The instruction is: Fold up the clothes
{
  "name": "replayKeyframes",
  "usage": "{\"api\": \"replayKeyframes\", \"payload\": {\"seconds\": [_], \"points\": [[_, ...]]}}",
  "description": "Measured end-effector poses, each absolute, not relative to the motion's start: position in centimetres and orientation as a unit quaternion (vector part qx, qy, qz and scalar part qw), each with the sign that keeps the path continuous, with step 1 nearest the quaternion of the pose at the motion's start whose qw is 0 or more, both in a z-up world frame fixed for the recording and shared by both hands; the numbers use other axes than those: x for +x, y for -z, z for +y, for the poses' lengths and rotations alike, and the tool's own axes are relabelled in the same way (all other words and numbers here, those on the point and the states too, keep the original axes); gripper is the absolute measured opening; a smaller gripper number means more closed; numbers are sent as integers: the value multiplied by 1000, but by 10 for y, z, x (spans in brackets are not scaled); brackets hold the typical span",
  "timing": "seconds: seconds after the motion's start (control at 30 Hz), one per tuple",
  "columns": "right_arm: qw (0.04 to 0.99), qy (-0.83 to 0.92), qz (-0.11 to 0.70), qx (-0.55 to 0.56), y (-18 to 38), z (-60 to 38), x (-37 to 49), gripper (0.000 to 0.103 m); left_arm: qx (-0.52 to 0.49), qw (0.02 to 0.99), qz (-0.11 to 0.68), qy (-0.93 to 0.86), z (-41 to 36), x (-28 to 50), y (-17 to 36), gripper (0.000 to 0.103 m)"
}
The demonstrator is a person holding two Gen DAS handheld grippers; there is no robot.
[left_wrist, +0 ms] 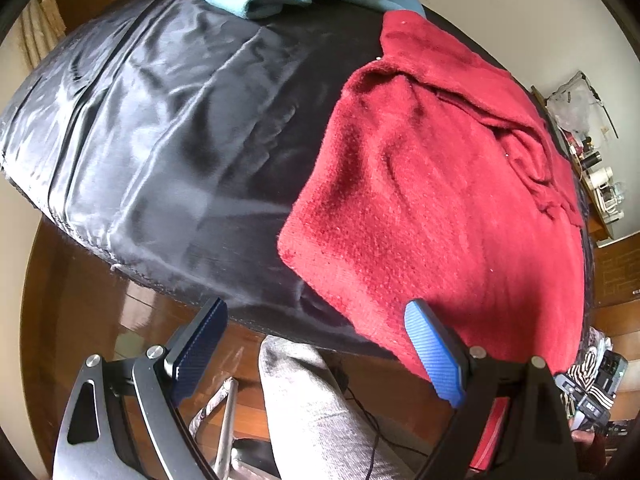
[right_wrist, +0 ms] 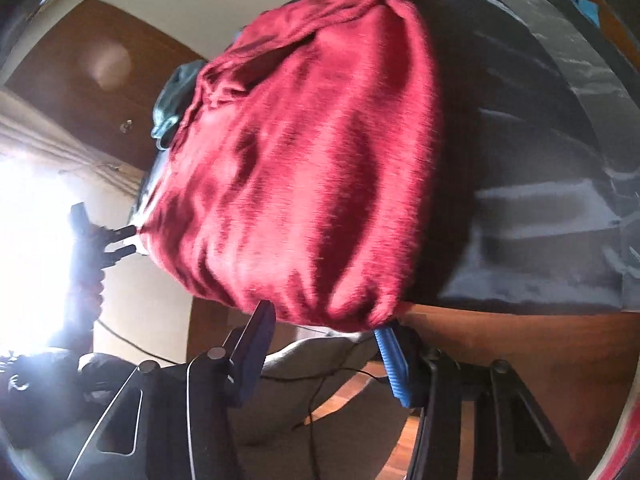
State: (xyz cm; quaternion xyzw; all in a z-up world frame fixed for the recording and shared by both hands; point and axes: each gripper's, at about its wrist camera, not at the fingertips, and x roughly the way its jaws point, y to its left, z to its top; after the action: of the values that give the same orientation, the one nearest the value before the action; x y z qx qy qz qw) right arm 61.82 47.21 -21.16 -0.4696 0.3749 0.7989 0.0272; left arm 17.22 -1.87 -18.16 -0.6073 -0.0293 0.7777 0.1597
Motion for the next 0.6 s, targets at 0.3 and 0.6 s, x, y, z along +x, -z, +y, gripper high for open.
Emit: {"api": "replayKeyframes", "payload": {"seconds": [0.3, 0.6], "points": [[8, -786, 389, -481, 232, 480, 603, 61, -610, 154, -26, -777, -21, 170, 180, 92], [-62, -790, 400, -461, 213, 465, 597, 28, -612, 142, -41, -777, -28, 168, 180, 92]]}}
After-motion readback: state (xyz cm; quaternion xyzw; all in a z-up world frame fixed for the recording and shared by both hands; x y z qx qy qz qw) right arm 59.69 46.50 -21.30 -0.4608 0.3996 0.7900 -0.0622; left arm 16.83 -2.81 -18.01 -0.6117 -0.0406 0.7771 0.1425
